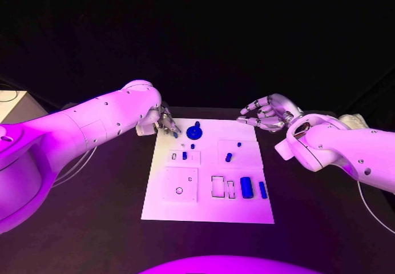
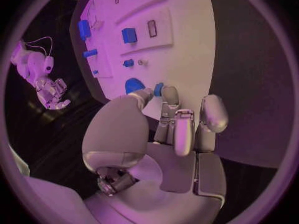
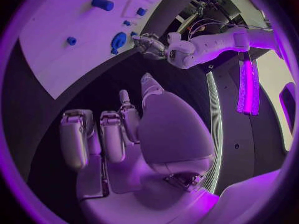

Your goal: Assemble the parts on the task board

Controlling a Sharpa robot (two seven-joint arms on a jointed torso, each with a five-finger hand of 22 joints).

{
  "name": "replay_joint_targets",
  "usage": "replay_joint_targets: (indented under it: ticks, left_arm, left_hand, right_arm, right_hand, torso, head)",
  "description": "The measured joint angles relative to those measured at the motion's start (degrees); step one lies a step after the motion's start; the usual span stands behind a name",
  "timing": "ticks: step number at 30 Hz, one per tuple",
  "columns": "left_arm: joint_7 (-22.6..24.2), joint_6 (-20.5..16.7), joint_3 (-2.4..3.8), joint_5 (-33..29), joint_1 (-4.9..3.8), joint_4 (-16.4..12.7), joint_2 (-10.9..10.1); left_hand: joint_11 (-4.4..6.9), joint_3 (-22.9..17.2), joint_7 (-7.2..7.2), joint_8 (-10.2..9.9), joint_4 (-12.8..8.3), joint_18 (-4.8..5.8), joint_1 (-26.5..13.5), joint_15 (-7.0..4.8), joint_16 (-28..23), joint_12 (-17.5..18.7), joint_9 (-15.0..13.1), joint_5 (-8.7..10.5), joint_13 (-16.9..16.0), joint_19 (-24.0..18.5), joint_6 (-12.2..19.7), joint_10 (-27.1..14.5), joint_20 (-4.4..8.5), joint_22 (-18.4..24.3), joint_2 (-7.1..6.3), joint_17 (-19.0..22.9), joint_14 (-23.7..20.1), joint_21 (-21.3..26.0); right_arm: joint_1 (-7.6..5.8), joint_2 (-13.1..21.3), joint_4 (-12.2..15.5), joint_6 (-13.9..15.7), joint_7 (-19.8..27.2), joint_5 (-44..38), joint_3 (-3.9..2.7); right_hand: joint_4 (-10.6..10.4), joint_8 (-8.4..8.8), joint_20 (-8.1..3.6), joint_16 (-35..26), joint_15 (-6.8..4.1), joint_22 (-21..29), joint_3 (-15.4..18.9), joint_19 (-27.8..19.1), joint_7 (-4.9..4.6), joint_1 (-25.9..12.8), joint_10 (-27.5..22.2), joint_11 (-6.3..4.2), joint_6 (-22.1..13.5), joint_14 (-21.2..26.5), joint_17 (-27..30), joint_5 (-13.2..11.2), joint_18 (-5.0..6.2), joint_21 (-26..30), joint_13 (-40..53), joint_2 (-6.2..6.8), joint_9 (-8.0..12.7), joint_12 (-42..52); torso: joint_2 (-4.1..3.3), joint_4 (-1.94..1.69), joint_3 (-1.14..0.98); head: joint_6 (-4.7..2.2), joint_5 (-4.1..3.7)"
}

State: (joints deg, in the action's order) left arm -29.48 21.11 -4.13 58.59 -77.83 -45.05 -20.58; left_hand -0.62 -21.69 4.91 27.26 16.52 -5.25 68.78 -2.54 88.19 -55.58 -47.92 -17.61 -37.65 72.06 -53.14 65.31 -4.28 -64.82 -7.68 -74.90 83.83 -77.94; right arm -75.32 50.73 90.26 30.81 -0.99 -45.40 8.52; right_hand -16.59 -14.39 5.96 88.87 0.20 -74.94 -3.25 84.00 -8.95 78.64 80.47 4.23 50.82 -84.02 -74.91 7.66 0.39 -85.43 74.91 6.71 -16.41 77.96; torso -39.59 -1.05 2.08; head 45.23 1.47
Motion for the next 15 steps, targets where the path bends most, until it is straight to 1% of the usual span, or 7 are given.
replay_joint_targets:
  ticks: [6,9,10,11,12,14,15]
  left_arm:
    - [0.19,-0.08,0.0,-0.28,0.0,0.0,0.01]
    - [0.3,-0.17,-0.01,-0.7,0.01,0.0,0.0]
    - [0.34,-0.21,-0.01,-0.85,0.01,-0.03,-0.01]
    - [0.38,-0.26,-0.01,-1.02,0.02,-0.08,-0.05]
    - [0.43,-0.34,-0.01,-1.26,0.02,-0.18,-0.13]
    - [0.51,-0.47,-0.01,-1.67,0.02,-0.42,-0.34]
    - [0.55,-0.55,-0.01,-1.94,0.02,-0.63,-0.54]
  left_hand:
    - [-0.01,-1.76,-0.21,-0.01,-0.31,0.0,3.03,0.0,0.0,-0.17,-0.01,0.0,0.06,0.0,0.21,0.0,0.0,-0.22,1.19,-0.05,0.0,0.0]
    - [-0.03,-3.49,-0.13,0.25,-0.63,0.0,5.09,0.0,0.0,-0.49,-0.2,0.13,0.05,0.0,0.33,-0.02,0.0,-0.33,1.21,-0.05,0.0,0.0]
    - [-0.11,-4.17,-0.25,0.63,-0.78,0.0,5.55,0.0,0.0,-0.49,-0.54,0.14,0.04,0.0,0.43,-0.08,0.0,-0.41,1.15,-0.05,0.0,0.0]
    - [0.01,-4.78,-0.35,1.59,-0.3,0.0,6.26,0.0,0.0,-0.49,-1.06,0.1,0.01,0.07,0.33,0.04,0.07,-0.55,1.07,-0.04,0.0,0.0]
    - [0.2,-5.61,-0.65,2.95,0.53,0.01,6.7,-0.13,0.0,-0.49,-1.06,-0.07,0.01,0.25,0.61,0.26,0.25,-0.72,0.84,-0.04,0.13,0.0]
    - [0.47,-6.96,-1.02,4.87,1.88,0.0,6.88,-0.23,0.0,-0.69,-1.06,-0.27,0.01,0.19,1.0,0.61,0.42,-0.95,0.67,-0.04,0.22,0.0]
    - [0.62,-8.75,-1.21,5.45,2.1,0.0,6.88,-0.22,0.0,-1.01,-1.06,-0.26,0.01,0.33,1.49,0.86,0.54,-1.14,0.67,-0.04,0.22,-0.2]
  right_arm:
    - [0.0,-0.01,-0.04,0.0,-0.01,-0.01,0.0]
    - [0.0,-0.02,-0.07,-0.01,-0.02,-0.01,0.0]
    - [0.0,-0.03,-0.08,-0.01,-0.02,-0.01,0.0]
    - [0.0,-0.03,-0.09,-0.02,-0.02,-0.01,0.0]
    - [0.0,-0.03,-0.11,-0.02,-0.02,-0.01,0.0]
    - [0.0,-0.03,-0.13,-0.03,-0.03,-0.01,0.0]
    - [0.0,-0.03,-0.14,-0.03,-0.03,-0.02,0.0]
  right_hand:
    - [0.0,0.0,0.0,0.0,0.0,0.0,0.0,0.0,0.0,0.0,0.0,0.0,0.0,0.0,0.0,0.0,0.0,0.0,0.0,0.0,0.0,0.0]
    - [0.0,0.0,0.0,0.0,0.0,0.01,0.0,0.0,0.0,0.0,0.0,0.0,0.0,0.0,0.0,0.0,0.0,0.0,0.0,0.0,-0.01,0.0]
    - [0.0,0.0,0.0,0.0,0.0,0.01,0.0,0.0,0.0,0.0,0.0,0.0,0.0,0.0,0.0,0.0,0.0,0.0,0.0,0.0,-0.04,0.0]
    - [0.0,0.0,0.0,0.0,0.0,0.01,0.0,0.0,0.0,0.0,0.0,0.0,0.0,0.0,0.0,0.0,0.0,0.0,0.0,0.0,-0.04,0.0]
    - [0.0,0.0,0.0,0.0,0.0,0.01,0.0,0.0,0.0,0.0,0.0,0.0,0.0,0.0,0.0,0.0,0.0,0.0,0.0,0.0,-0.04,0.0]
    - [0.0,0.0,0.0,0.0,0.0,0.01,0.0,0.0,0.0,0.0,0.0,0.0,0.0,0.0,0.0,0.0,0.0,0.0,0.0,0.0,-0.04,0.0]
    - [0.0,0.0,0.0,0.0,0.0,0.01,0.0,0.0,0.0,0.0,0.0,0.0,0.0,0.0,0.0,0.0,0.0,0.0,0.0,0.0,-0.04,0.0]
  torso:
    - [-0.01,0.03,0.01]
    - [-0.01,0.03,0.0]
    - [-0.01,0.03,-0.01]
    - [0.0,0.03,-0.01]
    - [0.01,0.02,-0.01]
    - [0.03,0.0,-0.02]
    - [0.05,0.0,-0.02]
  head:
    - [0.05,-0.01]
    - [0.09,-0.01]
    - [0.12,0.01]
    - [0.13,0.02]
    - [0.16,0.02]
    - [0.22,0.02]
    - [0.23,0.02]
